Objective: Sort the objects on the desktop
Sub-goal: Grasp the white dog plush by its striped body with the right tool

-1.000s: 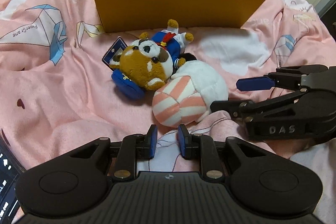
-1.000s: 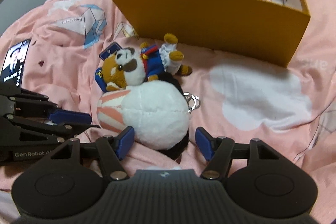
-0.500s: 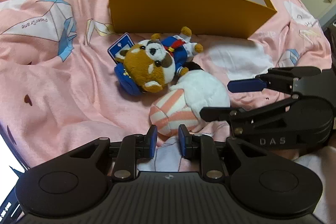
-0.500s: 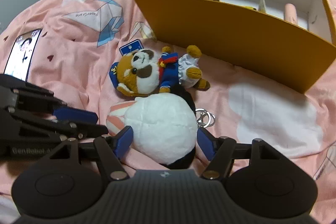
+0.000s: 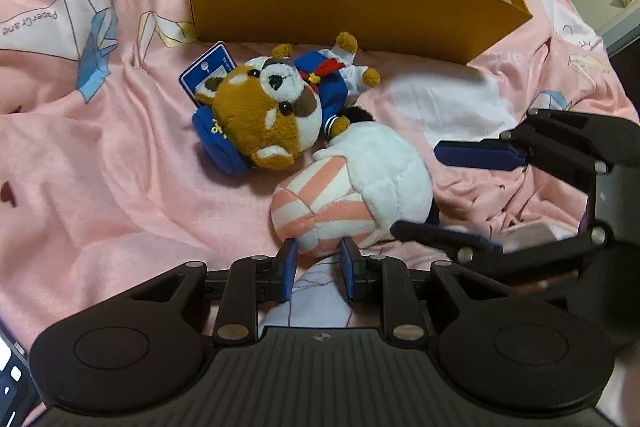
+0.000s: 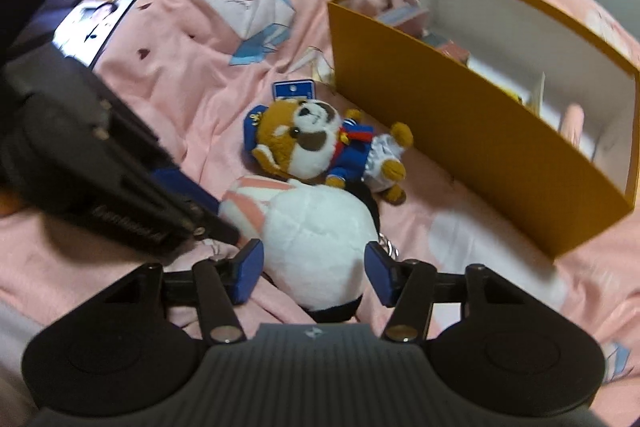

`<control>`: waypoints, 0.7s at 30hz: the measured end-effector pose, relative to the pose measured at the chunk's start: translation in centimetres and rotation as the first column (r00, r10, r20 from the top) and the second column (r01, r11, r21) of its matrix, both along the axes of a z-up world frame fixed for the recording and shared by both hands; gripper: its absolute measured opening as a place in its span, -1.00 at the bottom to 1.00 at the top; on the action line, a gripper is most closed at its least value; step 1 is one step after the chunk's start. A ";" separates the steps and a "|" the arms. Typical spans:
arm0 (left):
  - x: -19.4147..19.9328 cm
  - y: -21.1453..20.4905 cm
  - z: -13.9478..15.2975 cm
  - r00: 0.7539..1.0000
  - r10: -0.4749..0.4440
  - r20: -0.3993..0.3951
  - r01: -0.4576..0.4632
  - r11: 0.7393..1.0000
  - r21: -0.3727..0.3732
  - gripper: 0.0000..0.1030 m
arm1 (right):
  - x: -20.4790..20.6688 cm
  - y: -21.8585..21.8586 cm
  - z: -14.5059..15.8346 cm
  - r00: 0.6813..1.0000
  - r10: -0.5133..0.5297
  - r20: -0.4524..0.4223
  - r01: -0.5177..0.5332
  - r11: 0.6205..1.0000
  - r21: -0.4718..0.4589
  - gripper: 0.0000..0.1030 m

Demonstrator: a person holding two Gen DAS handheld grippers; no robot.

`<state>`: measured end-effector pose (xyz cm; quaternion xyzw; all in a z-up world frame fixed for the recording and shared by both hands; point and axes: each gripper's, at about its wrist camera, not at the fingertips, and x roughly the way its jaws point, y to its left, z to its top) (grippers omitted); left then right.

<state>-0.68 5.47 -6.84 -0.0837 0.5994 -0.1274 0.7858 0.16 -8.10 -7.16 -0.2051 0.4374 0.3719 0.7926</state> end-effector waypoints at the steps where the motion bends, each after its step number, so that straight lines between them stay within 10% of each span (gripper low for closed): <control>1: 0.0 -0.1 0.2 1.000 -0.011 0.019 0.011 1.000 -0.009 -0.51 | 0.1 0.0 0.0 1.000 0.002 -0.001 -0.002 1.000 -0.002 0.13; 12: 1.1 -4.2 3.3 0.975 -0.135 0.175 0.168 0.967 -0.192 -0.51 | 0.2 -2.3 0.7 0.996 -0.090 0.029 0.090 0.996 -0.016 0.14; 21: 0.6 -4.2 4.7 0.968 -0.114 0.224 0.146 0.980 -0.132 -0.51 | 0.9 -1.2 -0.3 0.994 -0.060 0.093 0.064 0.997 -0.043 0.20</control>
